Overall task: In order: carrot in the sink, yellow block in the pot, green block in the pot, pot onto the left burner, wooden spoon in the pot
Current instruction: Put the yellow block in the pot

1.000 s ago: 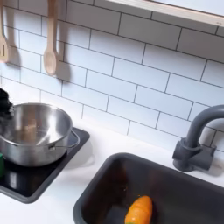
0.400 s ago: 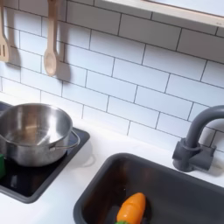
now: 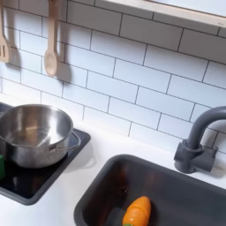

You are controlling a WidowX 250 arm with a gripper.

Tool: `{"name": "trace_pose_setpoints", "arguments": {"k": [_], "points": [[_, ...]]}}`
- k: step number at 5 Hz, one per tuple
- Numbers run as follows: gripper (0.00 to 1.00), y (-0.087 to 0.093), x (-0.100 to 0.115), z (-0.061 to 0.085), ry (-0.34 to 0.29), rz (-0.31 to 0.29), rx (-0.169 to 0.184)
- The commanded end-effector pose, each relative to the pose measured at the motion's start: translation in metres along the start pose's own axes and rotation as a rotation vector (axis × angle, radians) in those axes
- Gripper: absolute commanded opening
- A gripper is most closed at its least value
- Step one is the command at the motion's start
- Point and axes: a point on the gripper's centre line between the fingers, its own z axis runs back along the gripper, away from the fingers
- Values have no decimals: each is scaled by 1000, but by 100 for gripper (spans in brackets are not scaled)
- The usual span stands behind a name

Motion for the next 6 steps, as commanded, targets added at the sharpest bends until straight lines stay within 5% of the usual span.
{"name": "trace_pose_setpoints", "arguments": {"k": [1, 6], "points": [[100, 1, -2, -26, 63, -16, -16], [100, -12, 38, -57, 61, -80, -9]]}}
